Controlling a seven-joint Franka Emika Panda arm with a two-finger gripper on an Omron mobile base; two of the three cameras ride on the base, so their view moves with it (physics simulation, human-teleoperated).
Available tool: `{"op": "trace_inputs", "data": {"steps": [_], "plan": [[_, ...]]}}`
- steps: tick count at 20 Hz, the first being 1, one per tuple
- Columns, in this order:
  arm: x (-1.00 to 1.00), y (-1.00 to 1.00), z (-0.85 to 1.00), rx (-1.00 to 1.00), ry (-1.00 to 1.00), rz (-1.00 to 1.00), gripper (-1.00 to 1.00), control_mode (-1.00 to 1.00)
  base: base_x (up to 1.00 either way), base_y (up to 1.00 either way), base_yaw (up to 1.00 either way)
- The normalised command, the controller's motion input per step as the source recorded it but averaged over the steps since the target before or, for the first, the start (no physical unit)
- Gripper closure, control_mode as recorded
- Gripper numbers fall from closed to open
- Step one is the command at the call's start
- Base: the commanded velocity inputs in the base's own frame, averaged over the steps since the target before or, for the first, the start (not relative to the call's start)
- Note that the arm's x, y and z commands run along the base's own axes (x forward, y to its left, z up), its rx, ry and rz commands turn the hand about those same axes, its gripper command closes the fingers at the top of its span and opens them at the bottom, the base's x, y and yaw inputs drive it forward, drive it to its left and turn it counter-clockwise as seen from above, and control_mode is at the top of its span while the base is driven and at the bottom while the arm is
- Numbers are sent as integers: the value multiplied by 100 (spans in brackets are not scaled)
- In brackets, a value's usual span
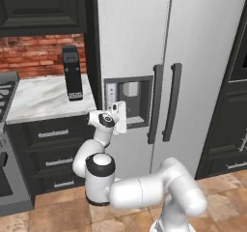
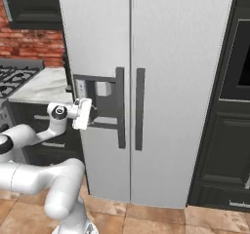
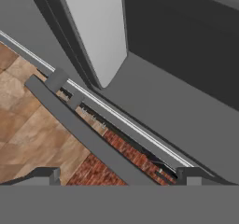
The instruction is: The ice cube tray has been filled with water. Take the tray and place it in the freezer to make ice. Close the freezer door after placing the tray.
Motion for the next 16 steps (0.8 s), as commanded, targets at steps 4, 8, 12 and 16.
{"op": "trace_inputs", "data": {"steps": [4,8,12,16], "plan": [[78,-76,-9,0,3,23,-100,-100,0,0,0],[77,-98,-2,4,0,38,-100,-100,0,0,0],[63,-93,0,8,3,40,-100,-100,0,0,0],[41,-64,0,6,10,32,-100,-100,0,0,0]]}}
